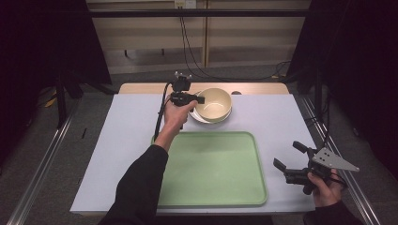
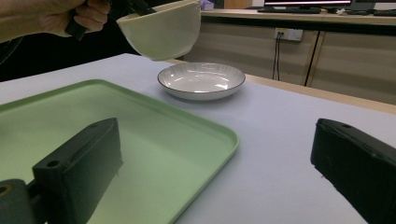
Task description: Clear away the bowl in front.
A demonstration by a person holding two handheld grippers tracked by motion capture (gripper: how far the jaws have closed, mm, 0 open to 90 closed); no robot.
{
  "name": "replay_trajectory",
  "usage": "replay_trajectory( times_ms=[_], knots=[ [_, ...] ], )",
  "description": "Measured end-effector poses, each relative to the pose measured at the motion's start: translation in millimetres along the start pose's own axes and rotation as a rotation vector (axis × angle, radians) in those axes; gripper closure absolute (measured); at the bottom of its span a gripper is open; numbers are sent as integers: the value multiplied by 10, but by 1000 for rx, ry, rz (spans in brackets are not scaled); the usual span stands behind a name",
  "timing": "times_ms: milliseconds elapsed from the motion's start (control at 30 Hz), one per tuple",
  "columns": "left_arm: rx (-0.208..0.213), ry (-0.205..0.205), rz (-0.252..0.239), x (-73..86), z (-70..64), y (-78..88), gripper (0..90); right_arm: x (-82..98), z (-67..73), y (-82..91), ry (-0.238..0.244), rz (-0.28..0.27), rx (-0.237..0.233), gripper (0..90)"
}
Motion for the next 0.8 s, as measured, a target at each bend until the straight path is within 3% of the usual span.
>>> replay_trajectory(
  times_ms=[400,800],
  knots=[
    [40,-38,30,96,-220,-18,825,-5,3,-3,-1,-3,-1,18],
    [85,-57,59,185,-432,-211,824,-8,-3,-1,0,-5,3,18]
  ],
)
Point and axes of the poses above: each handheld gripper's, and its own axes: y roughly backward along the jaws, x roughly out of its underside, z roughly to its left, the point moved 9 cm from there along -y, roughly forward along the jaws, and after that the axes turned 11 degrees about x, right-handed, at the moved point
